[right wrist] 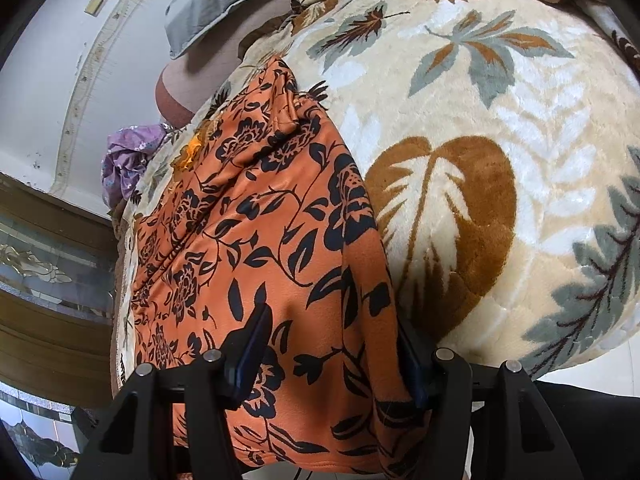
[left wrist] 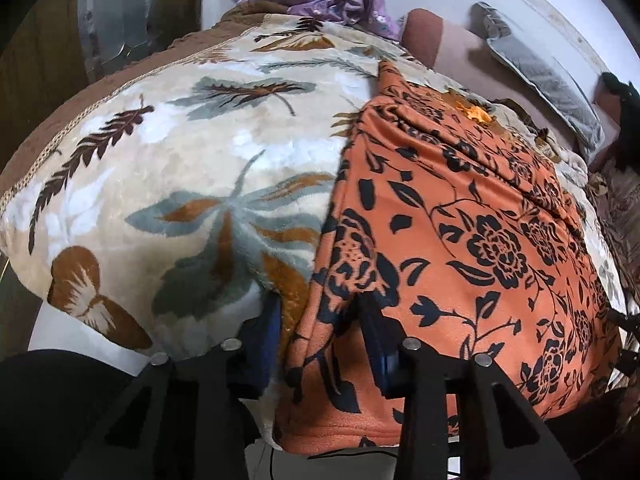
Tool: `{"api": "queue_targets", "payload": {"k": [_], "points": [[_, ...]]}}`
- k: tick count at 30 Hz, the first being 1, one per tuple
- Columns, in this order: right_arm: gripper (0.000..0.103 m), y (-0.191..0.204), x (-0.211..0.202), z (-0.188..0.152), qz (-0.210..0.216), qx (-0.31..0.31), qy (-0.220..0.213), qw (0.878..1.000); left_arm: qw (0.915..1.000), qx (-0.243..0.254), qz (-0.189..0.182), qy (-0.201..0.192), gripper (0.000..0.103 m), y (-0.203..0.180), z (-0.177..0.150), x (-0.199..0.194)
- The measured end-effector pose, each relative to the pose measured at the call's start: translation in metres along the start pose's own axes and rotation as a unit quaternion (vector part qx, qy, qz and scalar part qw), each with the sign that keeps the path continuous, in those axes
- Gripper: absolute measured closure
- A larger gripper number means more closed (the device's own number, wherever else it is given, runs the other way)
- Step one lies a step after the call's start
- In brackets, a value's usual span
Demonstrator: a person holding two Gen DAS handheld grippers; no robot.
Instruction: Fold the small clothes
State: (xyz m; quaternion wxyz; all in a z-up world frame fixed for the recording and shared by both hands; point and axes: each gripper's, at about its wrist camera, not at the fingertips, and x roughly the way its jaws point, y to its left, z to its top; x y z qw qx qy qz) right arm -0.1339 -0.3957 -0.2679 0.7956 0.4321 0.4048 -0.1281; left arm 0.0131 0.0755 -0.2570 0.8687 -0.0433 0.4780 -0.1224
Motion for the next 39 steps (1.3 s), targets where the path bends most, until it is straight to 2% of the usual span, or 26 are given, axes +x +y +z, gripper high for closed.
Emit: {"api": "queue_targets", "payload": {"k": [2,6,8,10,12,16,20,24,26,27,28,30,33,35,36,37,39], "points": [[0.041,0.0,0.0,0.0,0.001,0.001,0.0,1.0,0.9999,-0.001,-0.013,-0.004,0.052,0.0,0.001,-0.002],[0.041,-0.001,0.0,0.0,0.004,0.002,0.001,1.0,0.9995,-0.01,-0.028,-0.007,0.051,0.003,0.001,-0.005],[0.041,-0.002,0.0,0.0,0.006,0.004,0.001,1.0,0.9993,-0.013,-0.033,-0.005,0.053,0.004,0.0,-0.007],[0.041,-0.002,0.0,0.001,0.007,0.006,0.001,1.0,0.9995,-0.012,-0.03,-0.004,0.062,0.003,-0.001,-0.009],[0.041,-0.002,0.001,0.0,0.006,0.005,0.001,1.0,0.9993,-0.015,-0.034,-0.006,0.063,0.005,-0.004,-0.012],[0.041,-0.001,0.001,0.0,0.002,0.002,0.001,1.0,0.9987,-0.02,-0.048,-0.001,0.063,0.004,-0.009,-0.021],[0.041,-0.002,0.001,0.001,0.005,0.005,0.002,1.0,0.9995,-0.003,-0.031,-0.01,0.063,-0.003,-0.018,-0.032],[0.041,-0.001,0.002,0.001,0.003,0.005,0.002,1.0,0.9991,0.003,-0.043,0.005,0.063,-0.006,-0.021,-0.028],[0.041,-0.001,0.001,0.001,0.003,0.004,0.002,1.0,0.9985,-0.008,-0.052,0.018,0.071,-0.002,-0.021,-0.023],[0.041,-0.001,0.001,0.001,0.005,0.004,0.002,1.0,0.9981,-0.013,-0.056,0.022,0.084,0.0,-0.022,-0.022],[0.041,-0.002,0.001,0.001,0.007,0.005,0.003,1.0,0.9976,-0.017,-0.061,0.026,0.091,0.001,-0.022,-0.02],[0.041,-0.003,0.0,0.001,0.011,0.01,0.003,1.0,0.9975,-0.023,-0.061,0.028,0.091,0.002,-0.023,-0.021],[0.041,-0.003,0.0,0.001,0.011,0.012,0.003,1.0,0.9992,-0.018,-0.032,0.017,0.091,0.0,-0.02,-0.025],[0.041,-0.003,0.0,0.001,0.01,0.01,0.003,1.0,0.9996,-0.018,-0.017,0.014,0.089,0.003,-0.018,-0.028],[0.041,-0.003,0.0,0.001,0.009,0.009,0.003,1.0,0.9996,-0.019,-0.013,0.014,0.08,0.004,-0.017,-0.029],[0.041,-0.003,0.0,0.001,0.008,0.009,0.003,1.0,0.9996,-0.022,-0.008,0.016,0.061,0.005,-0.017,-0.029],[0.041,-0.003,0.0,0.001,0.009,0.011,0.004,1.0,0.9995,-0.022,-0.005,0.024,0.046,0.006,-0.018,-0.026]]}}
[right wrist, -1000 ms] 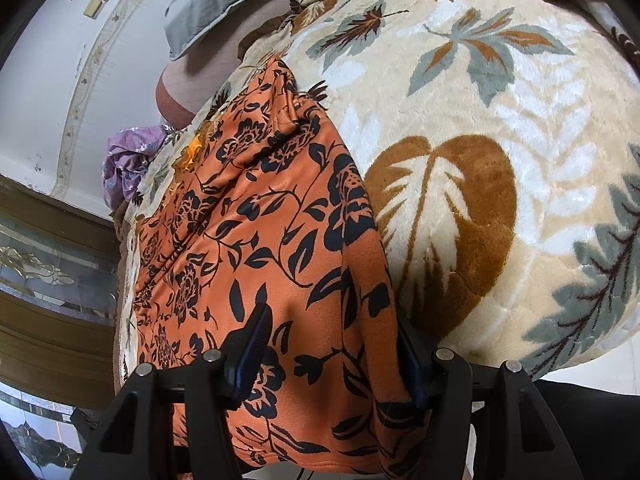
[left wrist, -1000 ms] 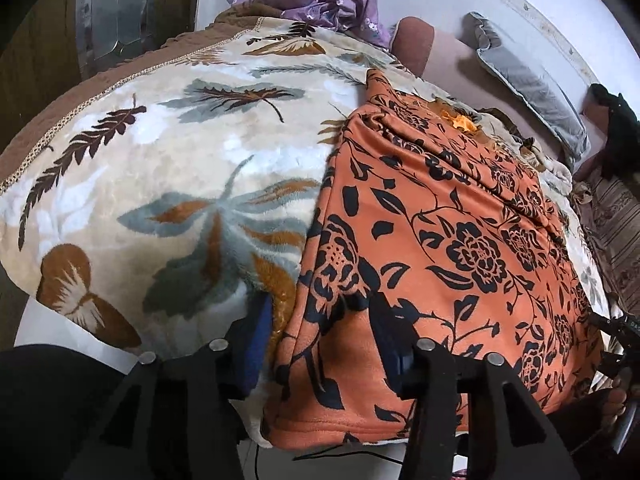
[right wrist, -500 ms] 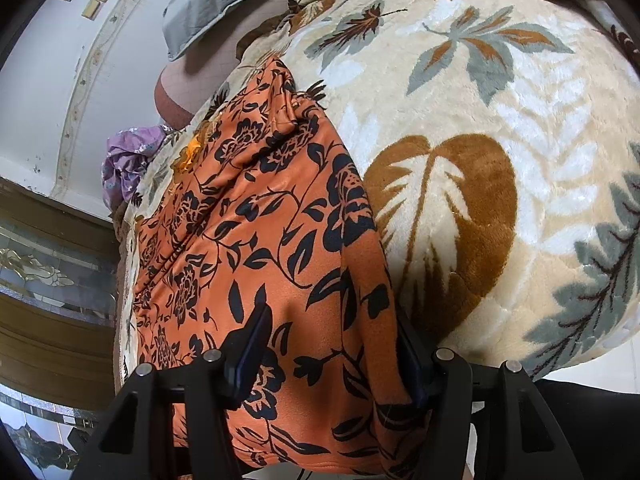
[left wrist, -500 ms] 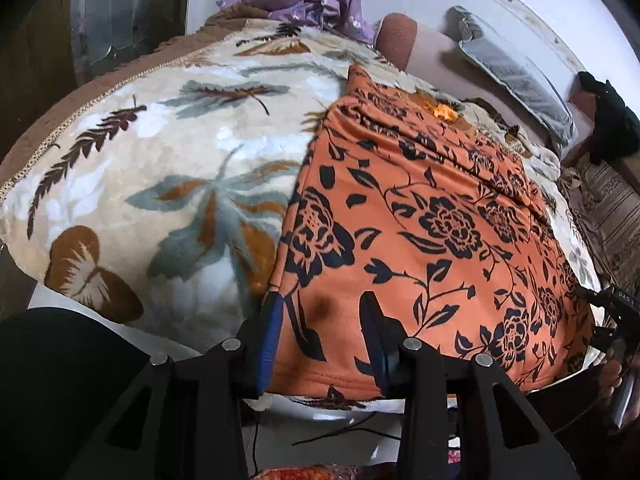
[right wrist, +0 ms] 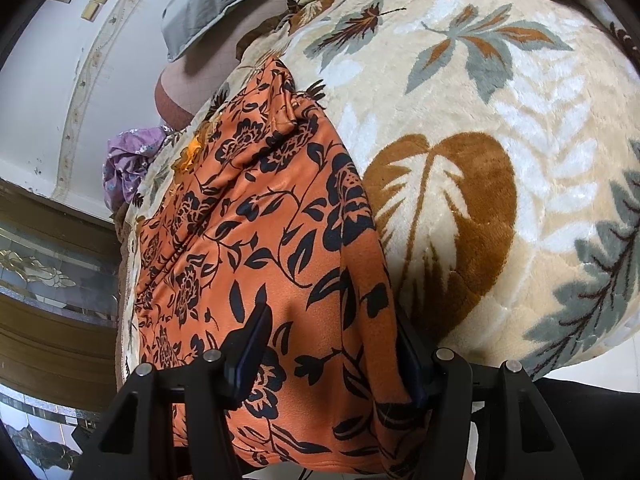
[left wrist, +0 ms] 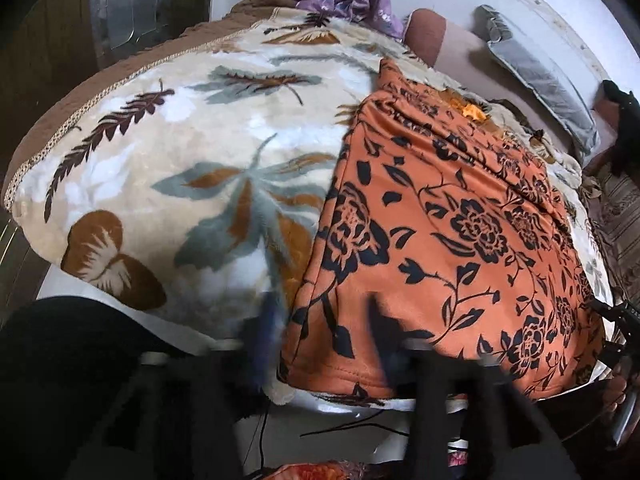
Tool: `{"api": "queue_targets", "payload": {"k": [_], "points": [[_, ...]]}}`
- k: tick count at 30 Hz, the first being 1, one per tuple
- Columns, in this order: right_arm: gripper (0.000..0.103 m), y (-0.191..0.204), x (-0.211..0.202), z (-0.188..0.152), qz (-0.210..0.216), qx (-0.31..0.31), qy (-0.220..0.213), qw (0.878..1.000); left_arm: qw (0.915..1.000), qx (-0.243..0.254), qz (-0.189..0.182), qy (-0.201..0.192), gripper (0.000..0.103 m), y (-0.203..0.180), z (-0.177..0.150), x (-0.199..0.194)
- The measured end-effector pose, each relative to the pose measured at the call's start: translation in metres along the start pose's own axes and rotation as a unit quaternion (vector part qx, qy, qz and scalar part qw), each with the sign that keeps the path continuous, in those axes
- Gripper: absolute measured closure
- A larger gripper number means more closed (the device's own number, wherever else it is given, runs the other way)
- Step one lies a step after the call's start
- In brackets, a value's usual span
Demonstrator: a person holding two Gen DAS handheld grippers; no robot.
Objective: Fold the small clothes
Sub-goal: 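Close the left tool on the hem of the orange blouse strip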
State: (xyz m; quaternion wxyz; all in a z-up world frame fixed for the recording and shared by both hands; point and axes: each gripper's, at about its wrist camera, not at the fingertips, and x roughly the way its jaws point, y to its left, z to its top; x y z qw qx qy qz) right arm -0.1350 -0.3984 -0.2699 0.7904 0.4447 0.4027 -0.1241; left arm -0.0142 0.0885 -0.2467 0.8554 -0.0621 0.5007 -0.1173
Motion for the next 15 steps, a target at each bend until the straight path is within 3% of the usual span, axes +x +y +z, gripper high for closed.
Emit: {"api": "queue_targets", "payload": {"k": [4,7,9,13,15], "points": [[0.041,0.0,0.0,0.0,0.0,0.002,0.0,1.0,0.9994,0.011,-0.014,0.029,0.048,-0.004,-0.002,0.012],[0.041,0.001,0.0,0.0,0.0,0.0,0.0,1.0,0.9986,0.001,-0.033,0.042,0.086,-0.001,-0.003,0.014],[0.041,0.0,0.0,0.0,0.002,0.003,0.001,1.0,0.9983,-0.001,-0.039,0.043,0.092,-0.001,-0.005,0.012],[0.041,0.0,0.001,0.001,0.001,0.004,0.0,1.0,0.9979,0.013,-0.053,0.035,0.093,-0.008,-0.006,0.003],[0.041,0.001,0.001,0.001,-0.001,0.003,0.001,1.0,0.9982,0.023,-0.042,0.036,0.092,-0.012,-0.005,0.006]]}}
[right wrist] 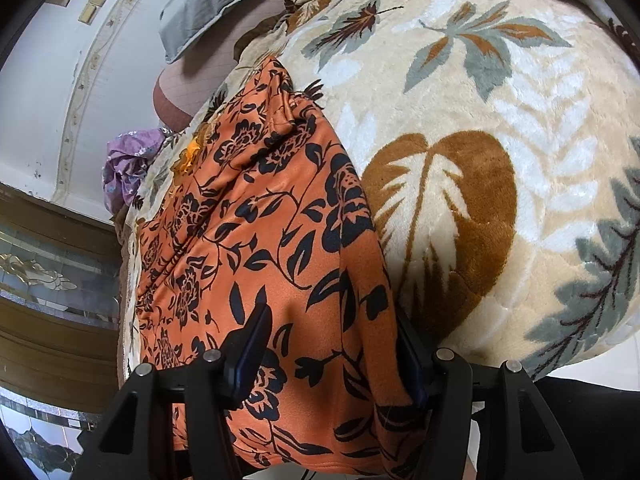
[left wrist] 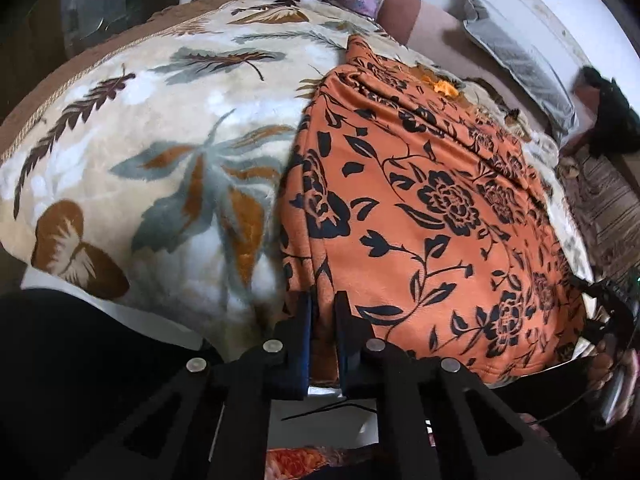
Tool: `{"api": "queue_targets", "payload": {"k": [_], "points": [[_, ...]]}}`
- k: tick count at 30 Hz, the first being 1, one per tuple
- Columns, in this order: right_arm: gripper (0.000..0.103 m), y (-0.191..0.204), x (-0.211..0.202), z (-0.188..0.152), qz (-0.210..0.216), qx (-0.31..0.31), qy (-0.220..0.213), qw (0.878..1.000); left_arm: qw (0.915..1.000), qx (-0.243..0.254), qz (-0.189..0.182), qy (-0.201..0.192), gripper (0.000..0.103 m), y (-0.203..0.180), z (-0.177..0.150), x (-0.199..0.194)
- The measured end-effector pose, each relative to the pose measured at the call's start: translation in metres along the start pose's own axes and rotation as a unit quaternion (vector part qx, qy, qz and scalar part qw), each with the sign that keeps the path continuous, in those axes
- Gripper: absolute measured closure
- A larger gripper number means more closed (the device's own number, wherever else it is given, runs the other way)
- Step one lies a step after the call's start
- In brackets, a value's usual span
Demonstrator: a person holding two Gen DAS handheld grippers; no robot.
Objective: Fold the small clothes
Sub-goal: 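Close the left tool on the hem of the orange blouse strip, then grasp the hem with the right tool while the left tool keeps holding it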
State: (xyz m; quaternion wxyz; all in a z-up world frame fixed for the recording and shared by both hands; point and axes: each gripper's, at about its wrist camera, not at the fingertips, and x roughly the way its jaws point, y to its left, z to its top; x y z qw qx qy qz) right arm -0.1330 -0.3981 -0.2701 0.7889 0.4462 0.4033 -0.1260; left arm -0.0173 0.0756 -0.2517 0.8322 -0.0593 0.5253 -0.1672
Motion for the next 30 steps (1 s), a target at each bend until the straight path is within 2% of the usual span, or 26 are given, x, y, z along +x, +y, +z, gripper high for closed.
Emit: {"api": "queue_targets", "payload": {"k": [2,4,5,6,8,12,15,18,22,25,27,28,29,30], "points": [[0.041,0.0,0.0,0.0,-0.001,-0.001,0.0,1.0,0.9998,-0.01,0.015,0.007,0.09,0.004,0.002,0.006],[0.041,0.0,0.0,0.0,0.001,-0.001,0.001,1.0,0.9996,-0.022,0.015,0.011,0.08,0.008,0.003,0.009],[0.041,0.0,0.0,0.0,0.002,-0.001,0.001,1.0,0.9995,-0.027,0.016,0.011,0.07,0.01,0.004,0.01],[0.041,0.0,0.0,0.0,0.002,-0.001,0.001,1.0,0.9994,-0.028,0.019,0.009,0.065,0.011,0.005,0.01],[0.041,0.001,-0.001,0.001,0.003,-0.003,0.004,1.0,0.9993,-0.029,0.02,0.01,0.065,0.011,0.005,0.012],[0.041,0.002,-0.012,0.006,0.024,-0.012,0.008,1.0,0.9993,-0.03,0.008,0.022,0.067,0.012,0.007,0.016],[0.032,-0.001,-0.027,0.012,0.033,-0.023,0.01,0.999,0.9993,-0.023,0.004,0.029,0.083,0.01,0.009,0.019],[0.031,-0.007,-0.033,0.017,0.047,-0.027,0.025,0.998,0.9993,-0.019,0.001,0.033,0.09,0.009,0.012,0.021],[0.031,-0.015,-0.023,0.016,0.026,-0.038,0.056,0.997,0.9989,-0.027,-0.014,0.037,0.093,0.011,0.015,0.019],[0.031,-0.015,-0.007,0.005,0.023,-0.056,0.105,0.993,0.9987,-0.015,-0.028,0.04,0.093,0.007,0.016,0.012],[0.031,-0.007,-0.006,-0.007,0.008,-0.101,0.095,0.99,0.9989,0.0,-0.022,0.042,0.093,0.001,0.017,0.012],[0.032,-0.003,-0.007,-0.013,0.003,-0.121,0.092,0.988,0.9988,0.005,-0.019,0.045,0.093,-0.001,0.017,0.013],[0.044,-0.002,-0.008,-0.015,0.002,-0.127,0.093,0.988,0.9986,0.009,-0.016,0.05,0.093,-0.003,0.017,0.016],[0.072,-0.001,-0.008,-0.017,0.001,-0.129,0.098,0.987,0.9985,0.012,-0.014,0.052,0.093,-0.003,0.017,0.018]]}}
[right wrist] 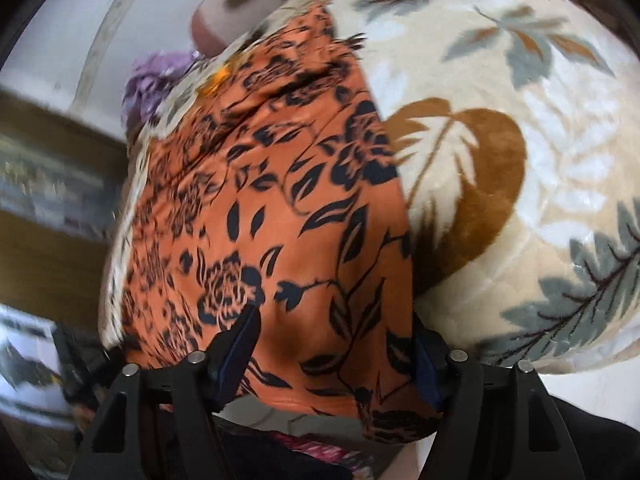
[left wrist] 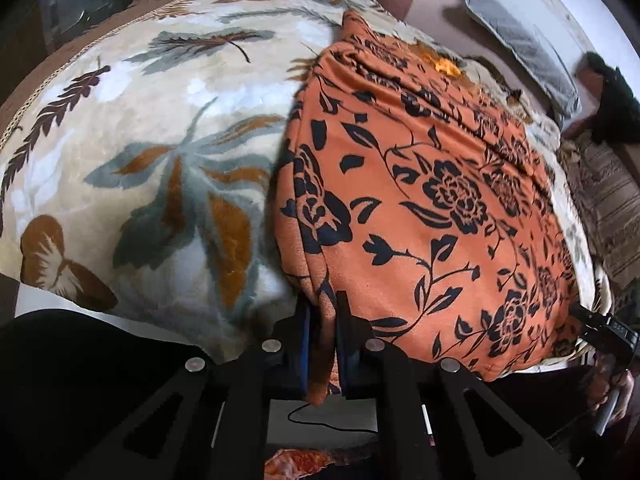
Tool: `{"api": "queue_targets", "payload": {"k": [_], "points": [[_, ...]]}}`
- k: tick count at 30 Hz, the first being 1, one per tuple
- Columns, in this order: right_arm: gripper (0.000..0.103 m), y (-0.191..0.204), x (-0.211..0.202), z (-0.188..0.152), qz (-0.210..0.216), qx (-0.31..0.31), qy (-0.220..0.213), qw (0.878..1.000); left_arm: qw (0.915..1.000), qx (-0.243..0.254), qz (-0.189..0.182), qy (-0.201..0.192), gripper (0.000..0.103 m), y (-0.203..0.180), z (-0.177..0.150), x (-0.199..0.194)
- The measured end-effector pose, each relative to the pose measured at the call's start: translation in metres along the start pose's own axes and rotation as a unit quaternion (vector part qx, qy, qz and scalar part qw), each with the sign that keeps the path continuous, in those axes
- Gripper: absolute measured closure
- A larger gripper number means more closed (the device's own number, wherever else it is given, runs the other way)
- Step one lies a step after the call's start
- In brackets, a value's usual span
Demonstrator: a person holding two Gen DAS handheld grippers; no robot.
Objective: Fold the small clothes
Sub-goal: 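Grasp the hem with the right tool while the left tool keeps holding it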
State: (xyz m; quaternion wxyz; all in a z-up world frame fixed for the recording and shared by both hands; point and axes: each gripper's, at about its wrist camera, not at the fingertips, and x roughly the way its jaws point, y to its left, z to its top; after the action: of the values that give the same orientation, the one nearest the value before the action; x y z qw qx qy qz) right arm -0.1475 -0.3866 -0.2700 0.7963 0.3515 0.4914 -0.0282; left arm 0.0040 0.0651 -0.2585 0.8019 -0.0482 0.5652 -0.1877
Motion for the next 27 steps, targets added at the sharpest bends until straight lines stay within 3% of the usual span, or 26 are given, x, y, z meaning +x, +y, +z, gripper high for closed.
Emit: {"api": "queue_targets", "payload": {"k": [3,10,18,22,24,27], "points": [[0.091,0.003,-0.006,0.0,0.006,-0.009,0.0,1.0,0.9999,0.011,0.003,0.001,0.095,-0.005,0.001,0.001],[0.093,0.02,-0.055,0.02,0.124,-0.019,-0.073,0.989,0.9979,0.028,-0.052,-0.027,0.097,-0.018,0.018,-0.028],[0.093,0.036,-0.083,0.052,0.188,-0.004,-0.136,0.973,0.9907,0.013,-0.104,-0.086,0.097,-0.009,0.074,-0.079],[0.093,0.041,-0.103,0.085,0.219,0.004,-0.174,0.96,0.9866,0.005,-0.122,-0.108,0.097,-0.008,0.115,-0.09],[0.093,0.046,-0.107,0.102,0.205,-0.005,-0.176,0.963,0.9873,0.008,-0.114,-0.11,0.097,-0.013,0.135,-0.087],[0.089,0.06,-0.091,0.121,0.112,-0.027,-0.118,0.986,0.9873,0.026,-0.108,-0.114,0.097,-0.022,0.145,-0.085]]}}
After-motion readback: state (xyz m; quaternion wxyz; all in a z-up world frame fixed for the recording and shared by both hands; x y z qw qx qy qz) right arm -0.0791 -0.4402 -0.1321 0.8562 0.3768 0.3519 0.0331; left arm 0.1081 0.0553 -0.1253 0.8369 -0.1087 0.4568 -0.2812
